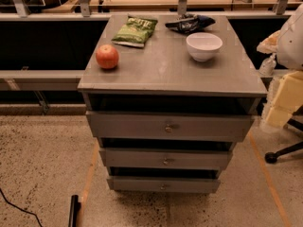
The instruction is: Move white bowl near green jalapeno chip bag
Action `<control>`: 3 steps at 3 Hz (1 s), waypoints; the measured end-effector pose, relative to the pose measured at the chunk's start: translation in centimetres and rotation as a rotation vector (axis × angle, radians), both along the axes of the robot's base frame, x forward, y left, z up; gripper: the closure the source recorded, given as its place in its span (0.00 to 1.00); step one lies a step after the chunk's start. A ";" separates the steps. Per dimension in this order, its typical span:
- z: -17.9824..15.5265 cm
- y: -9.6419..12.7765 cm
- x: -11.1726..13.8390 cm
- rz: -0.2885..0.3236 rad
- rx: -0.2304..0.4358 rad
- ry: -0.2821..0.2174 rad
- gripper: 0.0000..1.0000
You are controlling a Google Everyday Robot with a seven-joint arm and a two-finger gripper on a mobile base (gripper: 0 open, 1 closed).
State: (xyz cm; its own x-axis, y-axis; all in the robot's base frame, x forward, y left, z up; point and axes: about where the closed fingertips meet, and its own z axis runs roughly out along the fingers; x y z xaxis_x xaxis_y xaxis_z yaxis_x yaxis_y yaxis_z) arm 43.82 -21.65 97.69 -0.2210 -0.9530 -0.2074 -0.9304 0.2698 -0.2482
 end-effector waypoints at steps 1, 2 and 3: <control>0.0 0.0 0.0 0.000 0.000 0.000 0.00; 0.1 -0.1 1.5 -0.018 0.030 -0.012 0.00; -0.1 0.0 5.6 -0.016 0.117 -0.067 0.00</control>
Offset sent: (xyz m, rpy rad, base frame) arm 0.0383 -0.0048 -0.0029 0.0806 -0.0113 -0.0481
